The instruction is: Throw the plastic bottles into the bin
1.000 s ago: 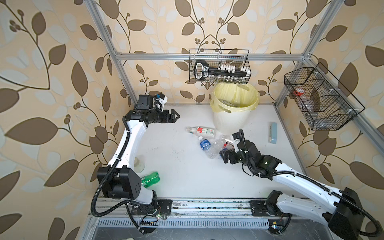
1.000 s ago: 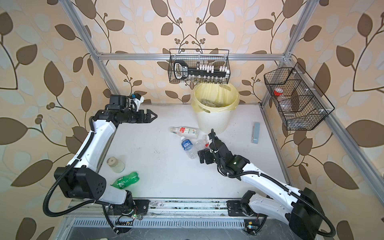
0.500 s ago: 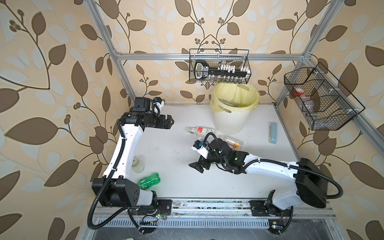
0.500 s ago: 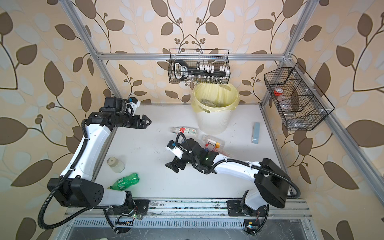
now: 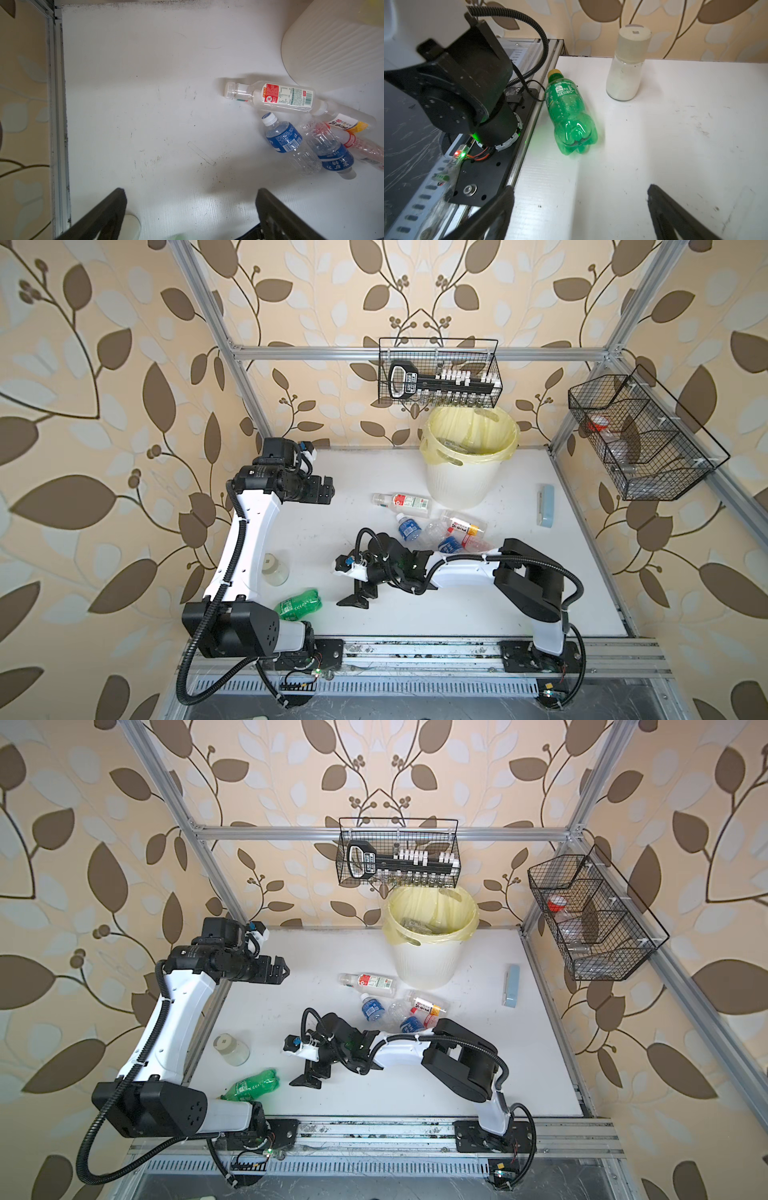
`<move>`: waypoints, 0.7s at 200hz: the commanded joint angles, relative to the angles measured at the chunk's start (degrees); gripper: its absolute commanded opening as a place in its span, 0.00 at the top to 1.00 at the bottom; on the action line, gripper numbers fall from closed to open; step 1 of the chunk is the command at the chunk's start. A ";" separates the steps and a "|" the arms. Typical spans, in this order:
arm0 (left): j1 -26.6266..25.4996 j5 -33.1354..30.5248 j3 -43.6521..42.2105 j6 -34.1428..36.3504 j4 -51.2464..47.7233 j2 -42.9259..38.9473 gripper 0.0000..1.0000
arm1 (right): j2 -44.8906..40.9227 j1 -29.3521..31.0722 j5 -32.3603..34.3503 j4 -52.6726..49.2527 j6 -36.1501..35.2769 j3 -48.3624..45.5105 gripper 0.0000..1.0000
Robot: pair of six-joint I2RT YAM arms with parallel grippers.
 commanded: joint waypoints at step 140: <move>0.42 1.67 3.03 -0.58 -1.75 -1.03 0.01 | 15.84 3.79 0.48 -4.45 -2.52 22.29 0.00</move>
